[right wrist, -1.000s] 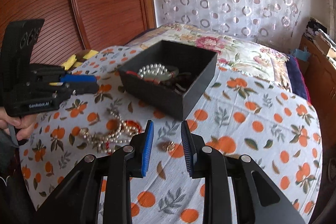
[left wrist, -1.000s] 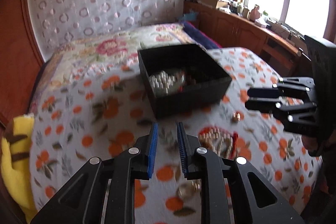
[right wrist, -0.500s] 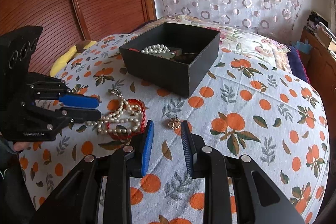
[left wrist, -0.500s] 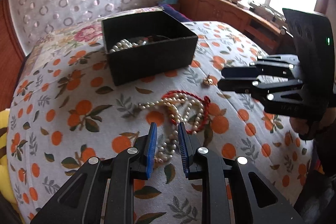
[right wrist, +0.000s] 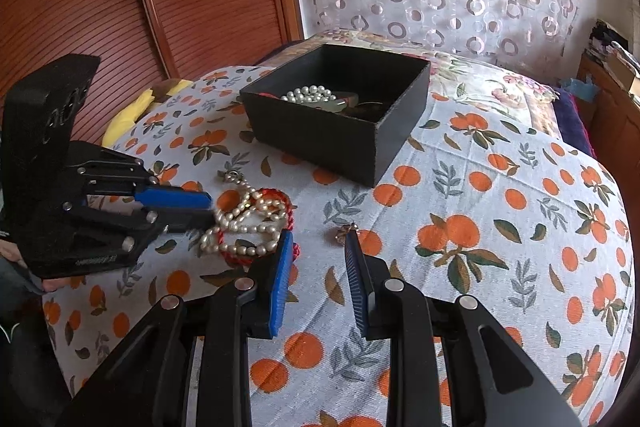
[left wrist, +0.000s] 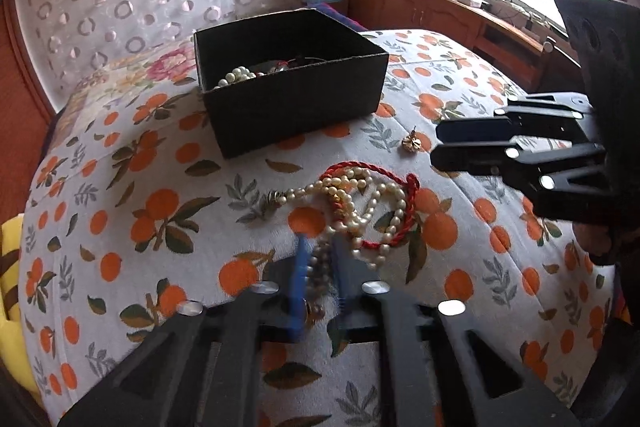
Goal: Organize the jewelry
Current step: 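Move both grippers back to the pearl and red bead necklaces, then grasp the second pearl necklace with the left gripper and lift it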
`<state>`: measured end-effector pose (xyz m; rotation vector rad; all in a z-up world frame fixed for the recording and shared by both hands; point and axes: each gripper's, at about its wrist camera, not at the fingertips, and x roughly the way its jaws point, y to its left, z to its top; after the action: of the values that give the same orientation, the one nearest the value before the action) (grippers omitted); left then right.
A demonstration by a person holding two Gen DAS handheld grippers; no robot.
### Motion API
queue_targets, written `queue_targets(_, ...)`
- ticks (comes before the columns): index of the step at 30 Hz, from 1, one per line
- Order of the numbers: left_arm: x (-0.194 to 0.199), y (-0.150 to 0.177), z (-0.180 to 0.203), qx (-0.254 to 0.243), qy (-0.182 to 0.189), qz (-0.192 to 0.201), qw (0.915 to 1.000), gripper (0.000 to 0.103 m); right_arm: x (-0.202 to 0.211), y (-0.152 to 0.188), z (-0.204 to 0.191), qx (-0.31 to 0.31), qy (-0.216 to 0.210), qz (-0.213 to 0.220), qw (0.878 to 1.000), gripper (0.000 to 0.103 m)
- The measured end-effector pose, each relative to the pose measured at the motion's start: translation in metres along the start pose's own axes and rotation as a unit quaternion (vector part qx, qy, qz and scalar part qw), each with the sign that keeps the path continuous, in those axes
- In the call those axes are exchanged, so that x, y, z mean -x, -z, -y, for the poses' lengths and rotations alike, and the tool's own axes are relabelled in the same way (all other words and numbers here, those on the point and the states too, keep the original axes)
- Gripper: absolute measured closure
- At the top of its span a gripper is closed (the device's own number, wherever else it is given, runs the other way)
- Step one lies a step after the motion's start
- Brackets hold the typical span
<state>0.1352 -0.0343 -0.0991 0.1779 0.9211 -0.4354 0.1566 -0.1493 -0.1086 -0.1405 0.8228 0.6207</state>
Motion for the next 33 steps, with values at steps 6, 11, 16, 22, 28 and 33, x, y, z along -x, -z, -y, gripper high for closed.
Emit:
queue_targets(6,0.013,-0.008,-0.012,0.032,-0.001,0.035,0.9989,0.099,-0.002,0.002,0.000,0.000,-0.001,-0.004,1.000,0.074)
queue_targets(11,0.042,-0.019,-0.026,0.055,-0.012,0.078,0.9953,0.099,-0.007,0.000,-0.010,0.012,-0.008,-0.009,1.000,0.074)
queue_targets(16,0.058,-0.025,-0.034,0.064,-0.021,0.101,0.9926,0.099,-0.016,-0.007,-0.019,0.030,-0.008,-0.016,0.999,0.074)
queue_targets(22,0.078,-0.029,-0.037,0.069,-0.032,0.129,0.9887,0.099,-0.032,-0.009,-0.026,0.048,0.014,-0.038,0.998,0.074)
queue_targets(28,0.102,-0.030,-0.036,0.076,-0.046,0.159,0.9833,0.099,-0.025,-0.002,-0.030,0.061,0.029,-0.045,0.997,0.095)
queue_targets(33,0.126,-0.035,-0.031,0.072,-0.058,0.188,0.9778,0.099,-0.012,0.010,-0.030,0.059,0.036,-0.044,0.997,0.097)
